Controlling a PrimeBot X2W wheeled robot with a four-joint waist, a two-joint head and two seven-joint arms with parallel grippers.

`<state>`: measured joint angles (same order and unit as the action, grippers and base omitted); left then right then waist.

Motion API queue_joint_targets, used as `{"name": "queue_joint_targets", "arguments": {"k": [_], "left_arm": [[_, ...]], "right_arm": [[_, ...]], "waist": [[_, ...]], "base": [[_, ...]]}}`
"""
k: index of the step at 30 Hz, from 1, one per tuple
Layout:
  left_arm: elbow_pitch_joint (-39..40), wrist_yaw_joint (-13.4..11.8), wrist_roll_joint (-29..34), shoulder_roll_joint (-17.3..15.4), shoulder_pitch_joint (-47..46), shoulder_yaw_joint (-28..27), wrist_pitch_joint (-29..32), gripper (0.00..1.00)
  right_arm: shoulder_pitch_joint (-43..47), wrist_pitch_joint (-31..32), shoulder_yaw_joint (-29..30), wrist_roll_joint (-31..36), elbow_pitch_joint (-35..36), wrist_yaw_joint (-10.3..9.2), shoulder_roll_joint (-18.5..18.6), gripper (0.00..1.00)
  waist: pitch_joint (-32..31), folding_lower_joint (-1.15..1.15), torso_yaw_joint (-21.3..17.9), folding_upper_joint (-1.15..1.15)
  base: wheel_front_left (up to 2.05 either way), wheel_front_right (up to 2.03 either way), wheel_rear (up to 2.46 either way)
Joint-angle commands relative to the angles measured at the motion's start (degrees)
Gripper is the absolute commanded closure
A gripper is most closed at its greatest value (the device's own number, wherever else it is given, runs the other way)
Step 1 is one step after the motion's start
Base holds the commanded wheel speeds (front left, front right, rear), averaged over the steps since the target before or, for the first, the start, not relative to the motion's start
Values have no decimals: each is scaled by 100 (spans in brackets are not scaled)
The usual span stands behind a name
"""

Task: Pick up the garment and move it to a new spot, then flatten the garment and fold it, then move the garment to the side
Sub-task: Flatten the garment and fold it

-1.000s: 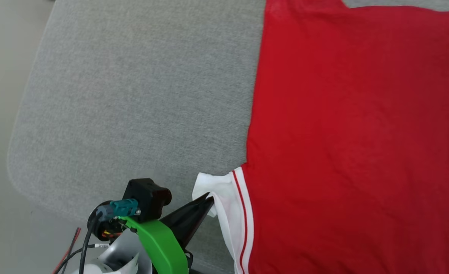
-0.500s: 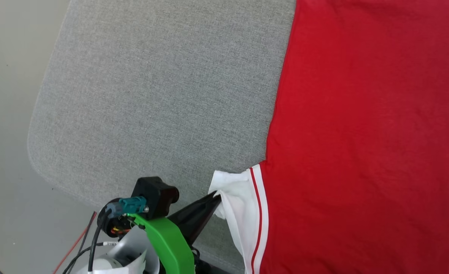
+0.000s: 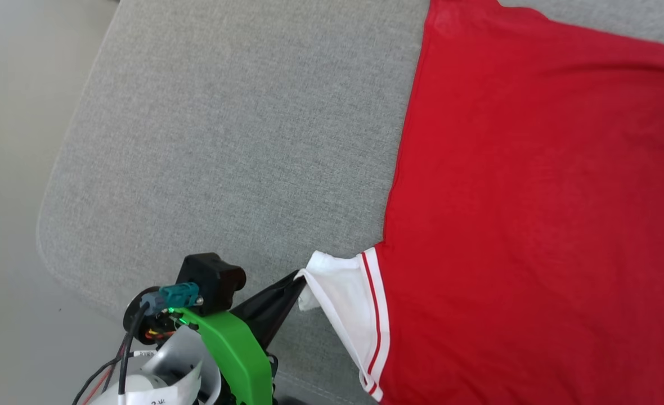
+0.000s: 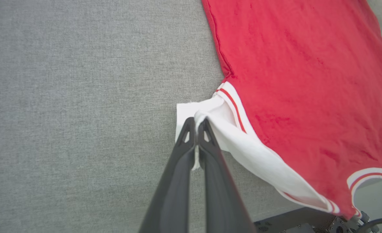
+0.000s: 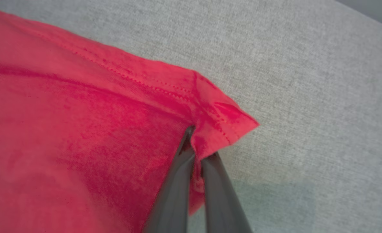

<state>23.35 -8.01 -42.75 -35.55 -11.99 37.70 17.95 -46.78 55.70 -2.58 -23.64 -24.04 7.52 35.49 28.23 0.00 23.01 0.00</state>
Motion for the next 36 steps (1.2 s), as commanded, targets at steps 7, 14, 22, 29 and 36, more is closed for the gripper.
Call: {"name": "queue_joint_targets", "arguments": {"k": [7,14,22,29,36], "left_arm": [[-143,-147,-73,-49,57,-192,-167,100],[-373,-178,-101,-48,199,-198,-281,100],[-529,-216,-166,-61,383,-247,-435,100],[-740,-209,-210,34,417,-320,-670,100],[-940,-193,-198,176,444,-342,-948,100]], "right_arm": [[849,-352,68,-357,-71,-3,-21,100],[1723,-578,165,-447,121,-3,1,100],[2911,-632,667,-533,732,-3,-230,100],[3918,-547,1187,-389,1501,-3,-438,100],[4842,-463,1670,-216,2480,-3,-1017,100]], "waist": [[-870,0,-572,0],[-1399,0,-948,0],[-1817,0,-1305,0],[-2026,0,-1484,0],[-2126,0,-1552,0]], "base": [[0,0,0],[0,0,0],[0,0,0],[0,0,0],[0,0,0]]}}
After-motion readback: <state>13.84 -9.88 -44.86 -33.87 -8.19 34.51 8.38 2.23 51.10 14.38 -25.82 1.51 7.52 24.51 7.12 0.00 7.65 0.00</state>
